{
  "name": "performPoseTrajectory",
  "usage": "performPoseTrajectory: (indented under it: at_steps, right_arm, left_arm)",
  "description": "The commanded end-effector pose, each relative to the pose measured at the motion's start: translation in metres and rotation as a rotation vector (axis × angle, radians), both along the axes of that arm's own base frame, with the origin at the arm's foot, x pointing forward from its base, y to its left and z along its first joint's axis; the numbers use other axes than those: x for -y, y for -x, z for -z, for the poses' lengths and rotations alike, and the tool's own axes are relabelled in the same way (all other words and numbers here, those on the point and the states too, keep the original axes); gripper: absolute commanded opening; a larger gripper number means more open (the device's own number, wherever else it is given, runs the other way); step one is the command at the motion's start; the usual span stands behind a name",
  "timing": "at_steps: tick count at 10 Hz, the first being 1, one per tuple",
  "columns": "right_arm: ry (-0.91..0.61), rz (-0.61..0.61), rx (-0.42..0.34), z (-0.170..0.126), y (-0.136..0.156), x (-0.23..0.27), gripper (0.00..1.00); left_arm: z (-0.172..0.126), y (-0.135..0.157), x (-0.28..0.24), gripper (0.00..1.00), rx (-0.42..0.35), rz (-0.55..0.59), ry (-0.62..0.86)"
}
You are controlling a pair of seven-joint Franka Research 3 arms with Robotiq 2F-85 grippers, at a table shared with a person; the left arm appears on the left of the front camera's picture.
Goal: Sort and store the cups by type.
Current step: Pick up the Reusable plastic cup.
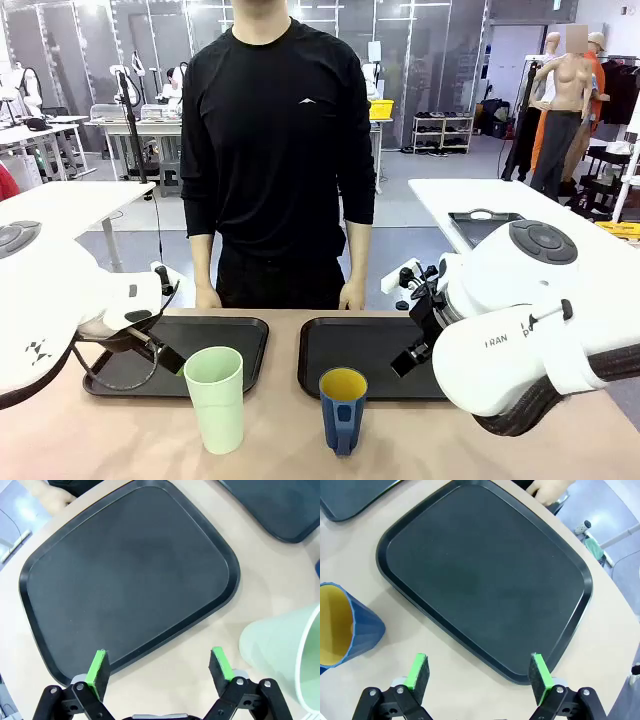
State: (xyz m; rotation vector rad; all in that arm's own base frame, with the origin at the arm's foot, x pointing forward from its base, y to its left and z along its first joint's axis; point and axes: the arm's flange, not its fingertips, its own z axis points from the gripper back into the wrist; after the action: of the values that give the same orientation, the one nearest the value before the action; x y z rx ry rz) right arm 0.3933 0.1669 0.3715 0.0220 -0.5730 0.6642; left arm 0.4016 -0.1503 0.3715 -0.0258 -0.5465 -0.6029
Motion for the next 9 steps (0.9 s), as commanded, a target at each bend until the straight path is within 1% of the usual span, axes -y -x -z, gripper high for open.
performPoseTrajectory:
  at_steps: [1, 9]
  right_arm:
    - [0.000, 0.000, 0.000, 0.0000, 0.0000, 0.0000, 1.00]
    - [0.000, 0.000, 0.000, 0.0000, 0.0000, 0.0000, 1.00]
  left_arm:
    - [0.0000, 0.0001, 0.0002, 1.00, 0.000, 0.000, 0.000]
    - [0.0000, 0.0001, 0.0002, 1.00, 0.000, 0.000, 0.000]
